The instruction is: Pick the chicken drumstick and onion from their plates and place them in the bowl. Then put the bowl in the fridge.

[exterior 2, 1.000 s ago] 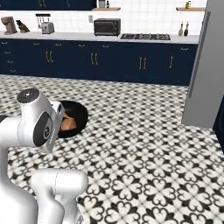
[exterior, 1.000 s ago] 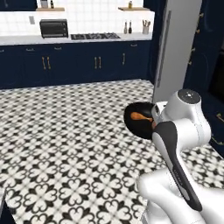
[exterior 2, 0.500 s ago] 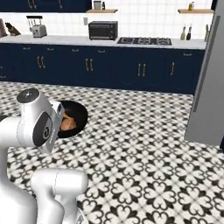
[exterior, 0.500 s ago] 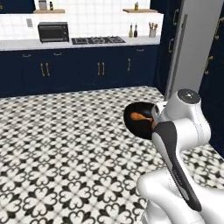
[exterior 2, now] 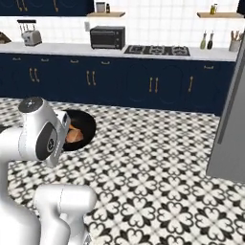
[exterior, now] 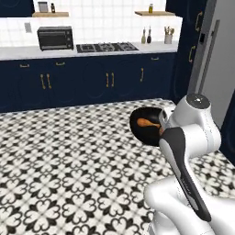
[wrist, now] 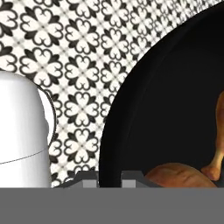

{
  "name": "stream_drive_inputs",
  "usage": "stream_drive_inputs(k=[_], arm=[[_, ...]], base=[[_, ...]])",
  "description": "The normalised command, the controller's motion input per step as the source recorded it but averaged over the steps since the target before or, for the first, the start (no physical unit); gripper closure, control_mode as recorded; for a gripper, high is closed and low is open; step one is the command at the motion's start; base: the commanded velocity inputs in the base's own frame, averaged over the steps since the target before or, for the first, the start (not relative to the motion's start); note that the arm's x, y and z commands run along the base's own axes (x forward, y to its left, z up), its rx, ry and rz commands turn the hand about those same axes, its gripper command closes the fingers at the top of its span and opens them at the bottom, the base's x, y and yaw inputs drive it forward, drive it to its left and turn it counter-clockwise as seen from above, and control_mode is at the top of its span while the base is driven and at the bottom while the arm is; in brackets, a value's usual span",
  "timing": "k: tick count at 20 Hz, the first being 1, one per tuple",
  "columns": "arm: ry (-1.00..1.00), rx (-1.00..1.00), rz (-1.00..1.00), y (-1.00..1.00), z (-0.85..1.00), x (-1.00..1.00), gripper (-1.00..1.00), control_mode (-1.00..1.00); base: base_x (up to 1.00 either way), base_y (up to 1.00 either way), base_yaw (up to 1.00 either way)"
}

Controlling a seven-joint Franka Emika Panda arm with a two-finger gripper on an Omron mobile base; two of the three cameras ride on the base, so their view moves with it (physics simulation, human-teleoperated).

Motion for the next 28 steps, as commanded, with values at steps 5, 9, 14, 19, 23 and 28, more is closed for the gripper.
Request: stream_drive_inputs(k=[5,9,14,19,23,28], arm=[[0.00,0.00,0.00,0.00,0.00,0.00,1.00,1.00],[0.00,0.00,0.00,0.00,0.00,0.00,1.00,1.00],[0.00,0.00,0.00,0.00,0.00,0.00,1.00,1.00],[0.00,0.00,0.00,0.00,0.00,0.00,1.00,1.00],[0.00,0.00,0.00,0.00,0.00,0.00,1.00,1.00],[0.00,0.00,0.00,0.00,0.00,0.00,1.00,1.00]], base=[[1.00,0.06,0.00],[1.00,0.07,-0.02],[1.00,0.15,-0.16],[1.00,0.62,-0.39],[1.00,0.89,-0.51],[1.00,0.86,-0.54]])
